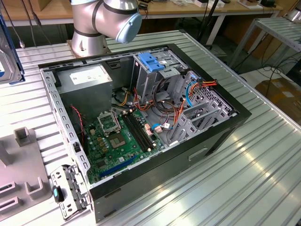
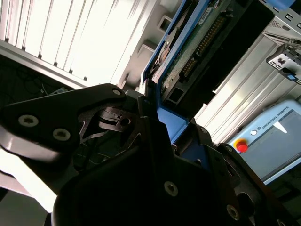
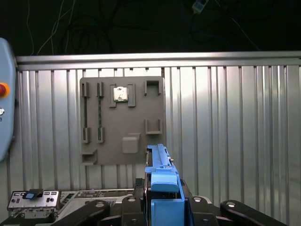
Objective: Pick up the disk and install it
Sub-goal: 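Pick up the disk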
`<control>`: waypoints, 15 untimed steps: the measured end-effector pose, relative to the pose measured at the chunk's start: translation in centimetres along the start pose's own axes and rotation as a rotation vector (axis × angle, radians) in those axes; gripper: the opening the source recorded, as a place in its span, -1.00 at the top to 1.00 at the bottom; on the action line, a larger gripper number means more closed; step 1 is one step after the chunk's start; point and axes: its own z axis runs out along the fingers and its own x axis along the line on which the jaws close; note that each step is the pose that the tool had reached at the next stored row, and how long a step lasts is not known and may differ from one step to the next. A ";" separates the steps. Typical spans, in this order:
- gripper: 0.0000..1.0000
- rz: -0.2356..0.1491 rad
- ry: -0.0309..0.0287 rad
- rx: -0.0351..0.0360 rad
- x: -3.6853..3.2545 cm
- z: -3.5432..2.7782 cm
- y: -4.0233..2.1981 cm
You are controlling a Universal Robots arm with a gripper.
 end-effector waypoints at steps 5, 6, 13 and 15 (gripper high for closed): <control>0.25 0.000 0.0001 -0.0001 -0.01 -0.01 -0.49; 0.25 0.000 0.0000 0.0000 -0.02 0.00 -0.58; 0.25 0.000 0.0000 -0.0001 -0.03 -0.01 -1.09; 0.25 0.000 0.0000 0.0000 -0.04 -0.01 -1.25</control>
